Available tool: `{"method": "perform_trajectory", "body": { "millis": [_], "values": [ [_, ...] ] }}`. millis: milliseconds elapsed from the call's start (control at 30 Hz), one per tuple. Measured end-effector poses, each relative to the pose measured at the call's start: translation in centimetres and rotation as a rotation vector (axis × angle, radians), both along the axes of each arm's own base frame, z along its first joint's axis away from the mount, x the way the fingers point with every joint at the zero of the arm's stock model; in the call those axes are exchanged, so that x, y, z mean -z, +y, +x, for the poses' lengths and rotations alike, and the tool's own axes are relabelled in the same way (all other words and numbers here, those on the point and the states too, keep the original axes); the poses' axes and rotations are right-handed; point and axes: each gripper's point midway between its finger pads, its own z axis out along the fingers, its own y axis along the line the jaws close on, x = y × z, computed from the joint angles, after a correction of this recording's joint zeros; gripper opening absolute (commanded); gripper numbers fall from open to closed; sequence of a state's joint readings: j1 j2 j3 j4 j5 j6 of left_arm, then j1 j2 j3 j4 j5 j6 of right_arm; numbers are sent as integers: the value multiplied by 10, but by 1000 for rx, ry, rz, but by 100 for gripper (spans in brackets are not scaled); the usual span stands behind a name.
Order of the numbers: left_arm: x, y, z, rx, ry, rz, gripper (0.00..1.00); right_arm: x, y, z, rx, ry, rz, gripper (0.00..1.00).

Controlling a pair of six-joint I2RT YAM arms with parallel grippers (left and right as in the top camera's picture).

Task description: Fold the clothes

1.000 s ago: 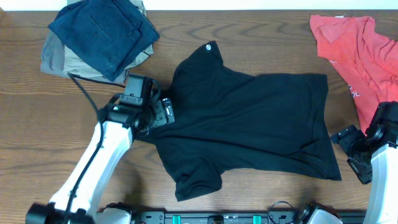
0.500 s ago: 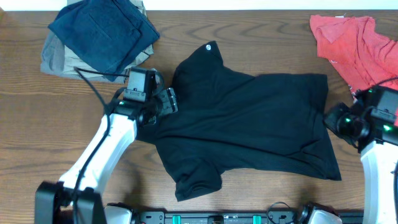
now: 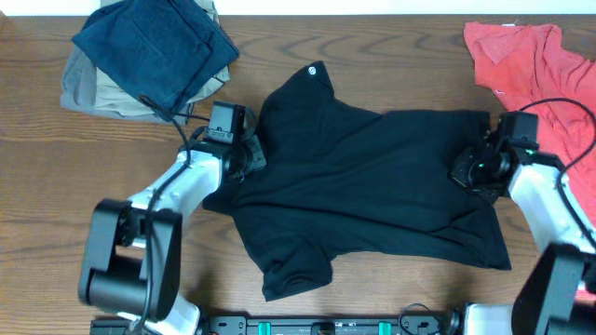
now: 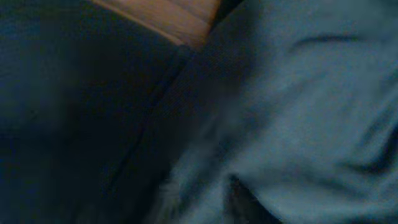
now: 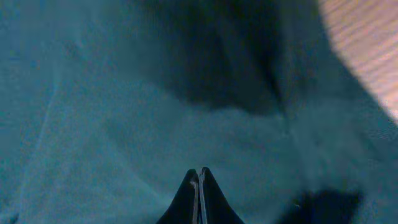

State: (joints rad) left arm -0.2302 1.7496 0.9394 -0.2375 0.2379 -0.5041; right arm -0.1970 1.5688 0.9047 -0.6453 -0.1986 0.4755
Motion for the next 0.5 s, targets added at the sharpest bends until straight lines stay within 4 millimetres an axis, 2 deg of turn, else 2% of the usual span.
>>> {"method": "perform_trajectory", "body": {
  "millis": [167,333,500],
  "values": [
    [14,-1,3,3,12,5,6,14,11,1,-21,29,29,1],
    [16,0,10,-2,-12,8,6,20,26,0,-66,48,44,2],
    [17,13,14,-37,-30,80,6,36,40,-5,-105,104,52,3]
  ]
}}
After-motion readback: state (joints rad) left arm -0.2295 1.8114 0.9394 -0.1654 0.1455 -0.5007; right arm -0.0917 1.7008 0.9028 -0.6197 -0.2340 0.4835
